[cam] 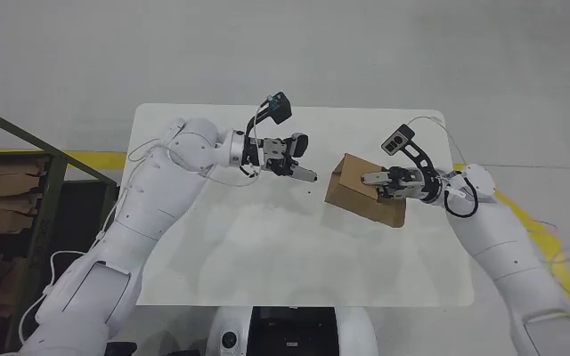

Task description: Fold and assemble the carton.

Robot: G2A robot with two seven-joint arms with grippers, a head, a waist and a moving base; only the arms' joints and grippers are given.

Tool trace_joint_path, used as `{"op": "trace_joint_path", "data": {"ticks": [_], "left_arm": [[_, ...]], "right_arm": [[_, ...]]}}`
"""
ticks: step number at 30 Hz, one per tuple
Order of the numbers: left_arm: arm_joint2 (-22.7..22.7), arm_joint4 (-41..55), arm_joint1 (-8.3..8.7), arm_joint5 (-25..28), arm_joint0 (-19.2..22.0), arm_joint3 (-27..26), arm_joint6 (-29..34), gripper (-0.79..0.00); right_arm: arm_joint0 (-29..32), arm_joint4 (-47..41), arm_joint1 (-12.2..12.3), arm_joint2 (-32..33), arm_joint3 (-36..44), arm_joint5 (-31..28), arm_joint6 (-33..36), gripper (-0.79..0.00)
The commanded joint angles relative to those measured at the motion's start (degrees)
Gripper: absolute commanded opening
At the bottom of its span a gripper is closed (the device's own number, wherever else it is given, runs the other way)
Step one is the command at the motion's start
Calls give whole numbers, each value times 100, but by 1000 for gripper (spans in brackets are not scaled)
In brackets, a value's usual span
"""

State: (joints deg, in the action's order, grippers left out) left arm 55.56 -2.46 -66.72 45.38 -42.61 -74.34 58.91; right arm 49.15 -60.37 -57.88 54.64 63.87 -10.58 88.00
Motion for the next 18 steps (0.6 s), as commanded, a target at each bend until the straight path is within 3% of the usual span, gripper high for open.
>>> {"op": "trace_joint_path", "data": {"ticks": [1,5,15,18], "left_arm": [[0,0,0,0,0,0,0,0],[55,-243,10,-83,-128,-83,-397,0],[97,-914,24,1215,-289,310,-1307,0],[96,-1261,27,1262,-325,188,-1689,0]], "right_arm": [[0,0,0,0,0,0,0,-785],[46,14,-4,4,59,24,-126,-785],[77,46,-56,105,30,32,0,-785],[31,41,-86,43,8,6,0,-785]]}}
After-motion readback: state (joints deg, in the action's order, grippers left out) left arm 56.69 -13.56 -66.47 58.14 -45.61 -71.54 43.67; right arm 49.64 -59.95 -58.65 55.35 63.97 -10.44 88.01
